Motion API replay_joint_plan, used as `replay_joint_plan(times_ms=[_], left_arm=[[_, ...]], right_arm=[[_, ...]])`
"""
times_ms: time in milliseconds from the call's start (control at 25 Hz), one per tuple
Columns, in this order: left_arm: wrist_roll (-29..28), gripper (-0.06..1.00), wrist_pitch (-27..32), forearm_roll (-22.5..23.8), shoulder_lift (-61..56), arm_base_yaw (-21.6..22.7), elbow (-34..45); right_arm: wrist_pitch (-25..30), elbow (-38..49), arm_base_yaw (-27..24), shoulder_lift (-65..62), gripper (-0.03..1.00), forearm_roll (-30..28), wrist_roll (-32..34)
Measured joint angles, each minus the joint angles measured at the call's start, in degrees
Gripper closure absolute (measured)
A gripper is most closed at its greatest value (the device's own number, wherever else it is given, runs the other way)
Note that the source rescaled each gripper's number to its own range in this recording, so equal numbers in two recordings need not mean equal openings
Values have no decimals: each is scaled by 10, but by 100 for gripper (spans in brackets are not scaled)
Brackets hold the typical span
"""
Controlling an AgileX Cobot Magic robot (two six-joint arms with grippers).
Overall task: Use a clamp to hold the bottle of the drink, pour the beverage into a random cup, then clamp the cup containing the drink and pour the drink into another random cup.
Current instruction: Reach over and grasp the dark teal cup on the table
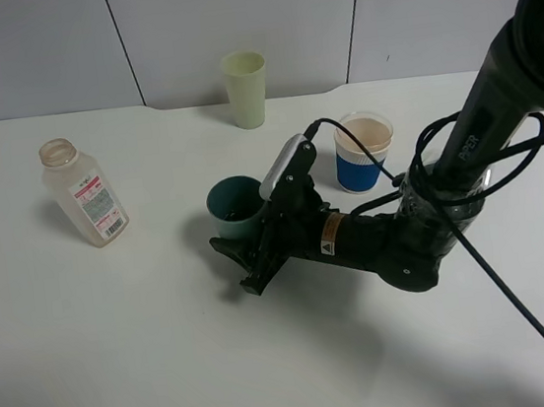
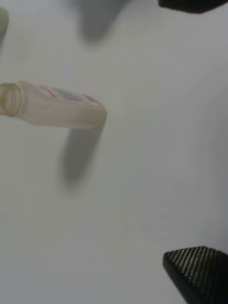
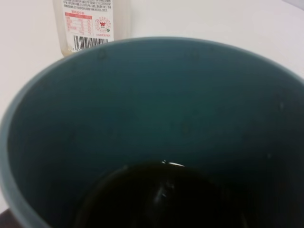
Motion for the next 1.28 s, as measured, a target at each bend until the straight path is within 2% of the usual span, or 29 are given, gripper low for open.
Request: replay_joint_plan(times_ms=[200,400,600,680,880,1000,1200,1280], left_arm=[[0,-5,0,0,0,0,0],[0,-5,0,0,0,0,0],[0,-5,0,0,0,0,0],[0,-5,0,0,0,0,0],[0,-5,0,0,0,0,0],[0,-5,0,0,0,0,0],[0,-5,0,0,0,0,0],[0,-5,0,0,0,0,0]], right_arm=[[7,9,0,-13,95,23,21],[30,27,0,-96,95,42,26],[152,29,-2,-206,95,42,36],[185,29,-12,-245,95,41,42],[229,30,-68,-314,95,37,98],[253,30,-116,-352,95,9,133],[309,30,-207,-397,95,-67,194],[332,30,-241,-409,95,-119,238]])
